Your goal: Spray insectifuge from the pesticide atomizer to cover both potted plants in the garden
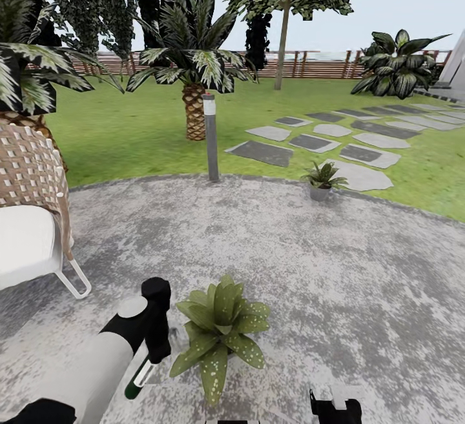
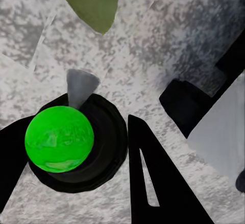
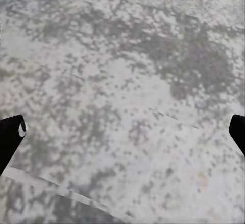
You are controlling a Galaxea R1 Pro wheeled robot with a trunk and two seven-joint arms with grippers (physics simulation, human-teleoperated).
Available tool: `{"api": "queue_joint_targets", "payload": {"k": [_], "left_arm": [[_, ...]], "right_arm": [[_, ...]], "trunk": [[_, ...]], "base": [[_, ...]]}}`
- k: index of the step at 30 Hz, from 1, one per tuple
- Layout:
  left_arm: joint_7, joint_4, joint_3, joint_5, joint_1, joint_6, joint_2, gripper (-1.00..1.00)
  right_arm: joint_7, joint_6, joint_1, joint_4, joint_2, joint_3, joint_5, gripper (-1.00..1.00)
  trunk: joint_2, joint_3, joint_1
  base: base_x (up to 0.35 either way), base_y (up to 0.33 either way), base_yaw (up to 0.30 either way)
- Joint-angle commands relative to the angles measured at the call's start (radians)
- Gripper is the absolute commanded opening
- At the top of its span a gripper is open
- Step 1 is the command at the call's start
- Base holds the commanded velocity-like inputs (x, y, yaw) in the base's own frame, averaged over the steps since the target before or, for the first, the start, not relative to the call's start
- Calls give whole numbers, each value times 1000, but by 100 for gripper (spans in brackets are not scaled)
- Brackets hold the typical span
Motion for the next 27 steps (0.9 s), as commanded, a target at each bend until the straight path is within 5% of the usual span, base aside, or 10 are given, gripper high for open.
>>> {"api": "queue_joint_targets", "payload": {"k": [1, 3, 6, 8, 15, 20, 23, 27], "left_arm": [[-9, -4, -2, -10, 1, 10, -20, -100], [-9, -10, 1, -14, -4, 9, -19, -100], [-9, -63, 13, -8, -5, 13, 45, -100], [-9, -70, 33, -6, -5, 13, 63, -100], [-9, -93, 40, -6, 4, -7, 3, -100], [-9, -89, 46, 23, 3, -163, 21, -100], [-9, -87, 44, 28, 6, -176, 25, -100], [-9, -81, 60, 23, 8, -164, 78, -100]], "right_arm": [[-5, -2, 0, 1, -1, 9, -5, 100], [-5, -2, 0, 1, 0, 9, -5, 100], [-4, -2, 0, 1, 0, 9, -5, 100], [-4, -2, 0, 1, 0, 9, -5, 100], [-4, -2, 0, 1, 0, 9, -5, 100], [-4, -2, 0, 1, 1, 9, -5, 100], [-4, -2, 0, 1, 2, 9, -5, 100], [-4, -2, 0, 1, 2, 9, -5, 100]], "trunk": [[0, -1, 0], [0, -1, 0], [0, -1, 0], [0, -1, 0], [0, -1, 0], [0, -1, 0], [0, -1, 0], [0, -1, 0]], "base": [[0, 0, 0], [0, 0, 0], [0, 0, 0], [0, 0, 0], [0, 0, 0], [0, 0, 0], [0, 0, 0], [0, 0, 0]]}}
